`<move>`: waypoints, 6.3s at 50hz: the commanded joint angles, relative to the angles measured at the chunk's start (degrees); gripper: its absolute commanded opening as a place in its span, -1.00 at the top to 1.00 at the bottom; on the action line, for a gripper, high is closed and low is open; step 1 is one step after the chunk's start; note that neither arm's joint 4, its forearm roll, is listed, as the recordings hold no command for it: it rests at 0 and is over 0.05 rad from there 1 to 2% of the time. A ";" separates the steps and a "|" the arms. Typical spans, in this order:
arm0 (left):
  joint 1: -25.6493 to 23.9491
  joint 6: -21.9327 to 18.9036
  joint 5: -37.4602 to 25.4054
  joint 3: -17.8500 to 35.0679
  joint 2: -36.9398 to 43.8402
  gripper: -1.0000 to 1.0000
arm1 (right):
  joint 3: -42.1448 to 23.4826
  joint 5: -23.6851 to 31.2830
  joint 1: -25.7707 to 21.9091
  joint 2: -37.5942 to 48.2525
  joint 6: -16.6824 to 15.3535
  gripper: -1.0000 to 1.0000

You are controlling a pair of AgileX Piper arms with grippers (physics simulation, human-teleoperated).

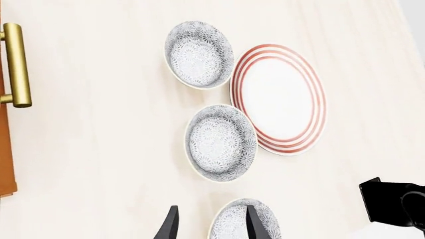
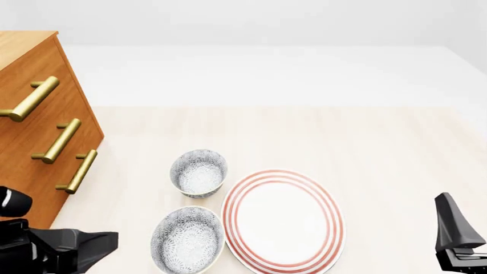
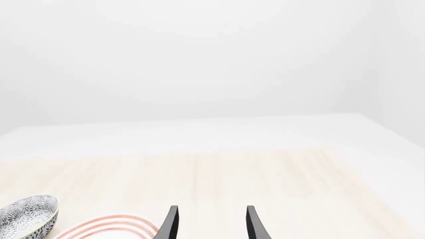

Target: Stack the bowl in the middle on the bowl at the back.

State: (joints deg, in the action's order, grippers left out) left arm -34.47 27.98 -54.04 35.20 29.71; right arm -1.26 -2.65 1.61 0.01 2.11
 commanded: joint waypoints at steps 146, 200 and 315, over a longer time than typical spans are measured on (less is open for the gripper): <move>-0.69 11.32 29.94 -14.86 9.68 1.00 | 0.15 -0.79 -0.31 0.00 0.51 -1.00; -8.98 1.34 -5.92 8.02 -0.33 1.00 | -0.26 -1.04 -0.17 0.00 0.95 -1.00; -24.63 1.60 8.83 -8.36 5.18 -1.00 | -0.33 -1.52 -0.33 0.00 1.49 -1.00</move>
State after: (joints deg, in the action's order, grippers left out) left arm -59.01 29.71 -44.91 26.52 34.99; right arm -1.60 -4.15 1.30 0.01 3.61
